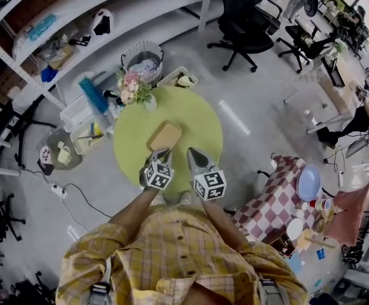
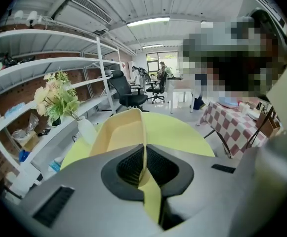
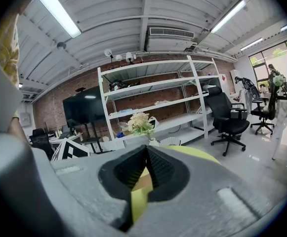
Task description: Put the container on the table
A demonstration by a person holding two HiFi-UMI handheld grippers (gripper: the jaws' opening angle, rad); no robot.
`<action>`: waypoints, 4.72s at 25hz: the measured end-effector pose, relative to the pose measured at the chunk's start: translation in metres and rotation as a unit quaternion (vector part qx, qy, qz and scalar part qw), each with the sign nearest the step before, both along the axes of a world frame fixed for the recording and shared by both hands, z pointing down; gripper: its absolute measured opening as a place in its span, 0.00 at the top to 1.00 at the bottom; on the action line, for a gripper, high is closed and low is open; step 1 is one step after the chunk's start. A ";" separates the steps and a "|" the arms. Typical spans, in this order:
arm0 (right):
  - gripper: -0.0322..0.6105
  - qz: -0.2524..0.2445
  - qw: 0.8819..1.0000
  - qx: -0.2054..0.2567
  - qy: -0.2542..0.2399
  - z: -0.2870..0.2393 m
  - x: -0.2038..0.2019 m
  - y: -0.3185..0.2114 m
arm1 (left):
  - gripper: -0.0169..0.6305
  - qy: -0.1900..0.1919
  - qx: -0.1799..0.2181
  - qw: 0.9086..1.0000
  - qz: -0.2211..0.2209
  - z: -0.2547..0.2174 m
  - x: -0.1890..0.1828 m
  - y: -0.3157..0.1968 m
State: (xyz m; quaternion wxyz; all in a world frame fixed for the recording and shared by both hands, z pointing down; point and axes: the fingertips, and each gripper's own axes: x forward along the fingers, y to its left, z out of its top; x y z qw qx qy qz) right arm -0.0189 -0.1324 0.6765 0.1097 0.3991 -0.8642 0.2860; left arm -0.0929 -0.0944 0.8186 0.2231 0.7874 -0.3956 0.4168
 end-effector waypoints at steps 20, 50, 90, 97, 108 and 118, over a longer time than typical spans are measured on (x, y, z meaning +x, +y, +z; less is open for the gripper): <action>0.95 0.005 1.000 -0.010 0.022 0.008 -0.004 0.003 | 0.95 -0.004 -0.041 0.998 0.039 0.050 -0.006 0.004; 0.95 0.011 0.999 -0.030 0.033 0.017 0.007 0.007 | 0.95 0.031 -0.129 0.991 0.026 0.088 -0.005 0.017; 0.95 0.002 0.999 -0.037 0.031 0.014 0.005 0.020 | 0.96 0.119 -0.085 0.984 -0.102 0.032 -0.012 -0.010; 0.95 0.002 0.999 -0.032 0.032 0.011 0.002 0.022 | 0.96 0.127 -0.065 0.983 -0.113 0.005 -0.018 -0.011; 0.95 0.009 1.000 -0.018 0.016 0.001 -0.001 0.021 | 0.97 0.168 -0.023 0.979 -0.115 -0.042 -0.015 -0.016; 0.95 0.007 1.000 -0.010 0.001 -0.006 -0.005 0.021 | 0.97 0.203 0.010 0.973 -0.111 -0.084 -0.008 -0.014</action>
